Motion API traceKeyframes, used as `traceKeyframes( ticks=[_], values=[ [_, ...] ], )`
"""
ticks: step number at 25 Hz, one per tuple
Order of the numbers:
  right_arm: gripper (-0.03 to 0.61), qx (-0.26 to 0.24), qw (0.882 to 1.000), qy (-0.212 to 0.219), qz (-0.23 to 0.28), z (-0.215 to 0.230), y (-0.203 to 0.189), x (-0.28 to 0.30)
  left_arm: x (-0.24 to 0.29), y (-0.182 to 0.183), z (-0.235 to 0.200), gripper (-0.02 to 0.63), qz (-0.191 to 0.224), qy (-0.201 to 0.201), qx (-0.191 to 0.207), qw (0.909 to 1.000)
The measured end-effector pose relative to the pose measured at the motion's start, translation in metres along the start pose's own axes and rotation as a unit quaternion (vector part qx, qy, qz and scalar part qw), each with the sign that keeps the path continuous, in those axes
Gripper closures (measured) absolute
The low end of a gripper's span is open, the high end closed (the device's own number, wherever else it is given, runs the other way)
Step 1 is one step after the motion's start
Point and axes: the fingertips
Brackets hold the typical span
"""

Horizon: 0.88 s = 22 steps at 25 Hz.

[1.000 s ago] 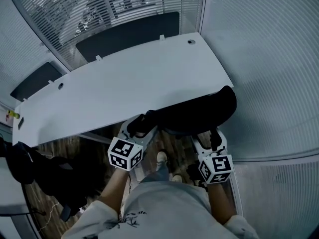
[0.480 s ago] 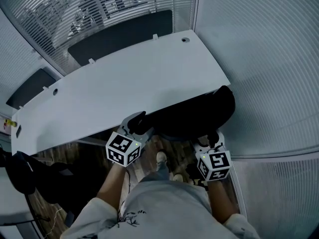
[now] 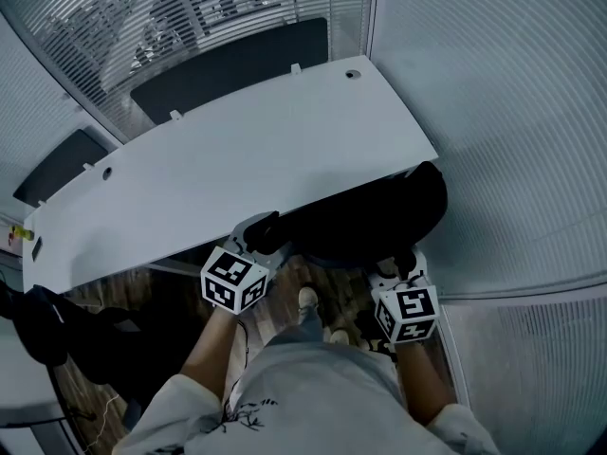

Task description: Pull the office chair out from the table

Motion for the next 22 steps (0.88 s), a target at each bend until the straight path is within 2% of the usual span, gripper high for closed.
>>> traceKeyframes(
  ticks=[7,22],
  values=[
    [0.298,0.001,1.0,-0.001,-0.001,-0.004,-0.002,-0.01,-0.006,-0.003,0.006,0.363,-0.003,0.001,-0.01,1.0],
    [0.298,0.002,1.0,0.001,0.002,0.003,-0.019,-0.064,-0.018,-0.018,0.062,0.362,-0.005,0.007,-0.018,0.9998]
  ],
)
Point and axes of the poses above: the fingertips, and each gripper's own axes: x forward along the fingers, z to its right, y out of its top, and after that the axes turned 14 degrees about -y, right-handed
